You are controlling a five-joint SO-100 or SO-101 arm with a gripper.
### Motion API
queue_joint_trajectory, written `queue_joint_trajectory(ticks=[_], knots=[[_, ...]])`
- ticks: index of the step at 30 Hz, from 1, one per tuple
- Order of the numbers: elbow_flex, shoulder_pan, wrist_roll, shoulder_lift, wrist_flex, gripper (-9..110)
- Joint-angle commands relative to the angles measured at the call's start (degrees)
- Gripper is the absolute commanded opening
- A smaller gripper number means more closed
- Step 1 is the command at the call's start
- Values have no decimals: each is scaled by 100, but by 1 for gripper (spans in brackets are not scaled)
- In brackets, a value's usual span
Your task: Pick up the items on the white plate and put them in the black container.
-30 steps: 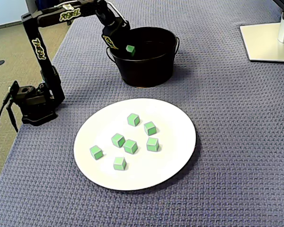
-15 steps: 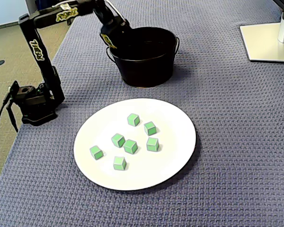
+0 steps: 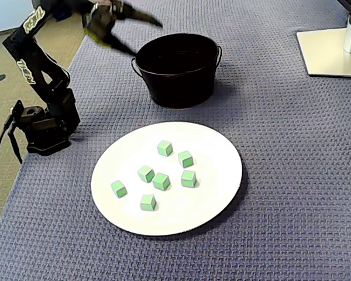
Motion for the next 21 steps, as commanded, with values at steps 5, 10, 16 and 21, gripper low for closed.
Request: queue_joint_trajectory(ticks=[5, 10, 16, 21], knots=[[2118, 606, -1055, -62, -1740, 32], [2355, 571, -1837, -650, -2188, 32], [2399, 650, -2540, -1292, -2399, 31], [2505, 703, -2786, -1679, -2602, 31]])
